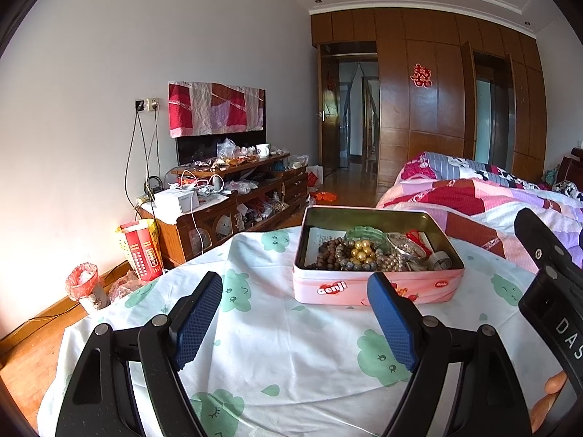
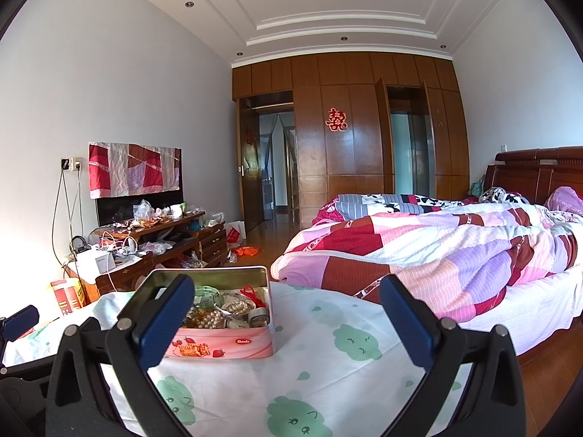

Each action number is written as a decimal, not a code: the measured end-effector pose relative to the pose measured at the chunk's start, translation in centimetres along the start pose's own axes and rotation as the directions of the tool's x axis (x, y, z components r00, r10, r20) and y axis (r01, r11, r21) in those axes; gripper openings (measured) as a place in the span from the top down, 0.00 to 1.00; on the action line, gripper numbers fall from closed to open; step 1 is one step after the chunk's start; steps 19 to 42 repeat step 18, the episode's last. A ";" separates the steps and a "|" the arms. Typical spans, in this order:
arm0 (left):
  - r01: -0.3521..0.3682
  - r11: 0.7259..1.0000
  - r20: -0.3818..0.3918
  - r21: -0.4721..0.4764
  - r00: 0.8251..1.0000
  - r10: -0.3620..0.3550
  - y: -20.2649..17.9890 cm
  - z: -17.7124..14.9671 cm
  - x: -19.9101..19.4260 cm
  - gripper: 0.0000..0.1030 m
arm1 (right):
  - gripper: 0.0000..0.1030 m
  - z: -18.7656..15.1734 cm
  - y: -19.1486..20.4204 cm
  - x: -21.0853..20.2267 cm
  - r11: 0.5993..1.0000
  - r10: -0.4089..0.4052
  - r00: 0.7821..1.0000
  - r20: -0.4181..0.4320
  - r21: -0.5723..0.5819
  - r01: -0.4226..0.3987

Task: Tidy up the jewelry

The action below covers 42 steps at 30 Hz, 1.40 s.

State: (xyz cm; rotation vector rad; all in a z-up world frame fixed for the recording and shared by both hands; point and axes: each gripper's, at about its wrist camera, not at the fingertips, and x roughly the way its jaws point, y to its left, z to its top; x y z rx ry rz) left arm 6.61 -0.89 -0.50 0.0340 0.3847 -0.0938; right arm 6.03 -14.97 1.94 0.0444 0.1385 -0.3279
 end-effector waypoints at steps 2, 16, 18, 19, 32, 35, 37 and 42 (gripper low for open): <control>-0.005 1.000 -0.001 0.006 1.000 0.005 -0.3 0.1 0.0 0.20 | 0.00 -0.1 -0.3 0.0 1.000 -0.002 1.000 -0.002 0.002 0.002; 0.011 1.000 0.016 0.018 1.000 -0.011 -0.6 0.1 -0.4 0.20 | 0.00 -0.2 -0.7 0.1 1.000 -0.011 1.000 -0.012 0.003 0.011; 0.008 1.000 0.012 0.021 1.000 -0.008 -0.6 0.1 -0.3 0.20 | 0.00 -0.6 -1.2 0.2 0.999 -0.034 0.999 -0.021 0.010 0.034; 0.008 1.000 0.012 0.021 1.000 -0.008 -0.6 0.1 -0.3 0.20 | 0.00 -0.6 -1.2 0.2 0.999 -0.034 0.999 -0.021 0.010 0.034; 0.008 1.000 0.012 0.021 1.000 -0.008 -0.6 0.1 -0.3 0.20 | 0.00 -0.6 -1.2 0.2 0.999 -0.034 0.999 -0.021 0.010 0.034; 0.008 1.000 0.012 0.021 1.000 -0.008 -0.6 0.1 -0.3 0.20 | 0.00 -0.6 -1.2 0.2 0.999 -0.034 0.999 -0.021 0.010 0.034; 0.008 1.000 0.012 0.021 1.000 -0.008 -0.6 0.1 -0.3 0.20 | 0.00 -0.6 -1.2 0.2 0.999 -0.034 0.999 -0.021 0.010 0.034; 0.008 1.000 0.012 0.021 1.000 -0.008 -0.6 0.1 -0.3 0.20 | 0.00 -0.6 -1.2 0.2 0.999 -0.034 0.999 -0.021 0.010 0.034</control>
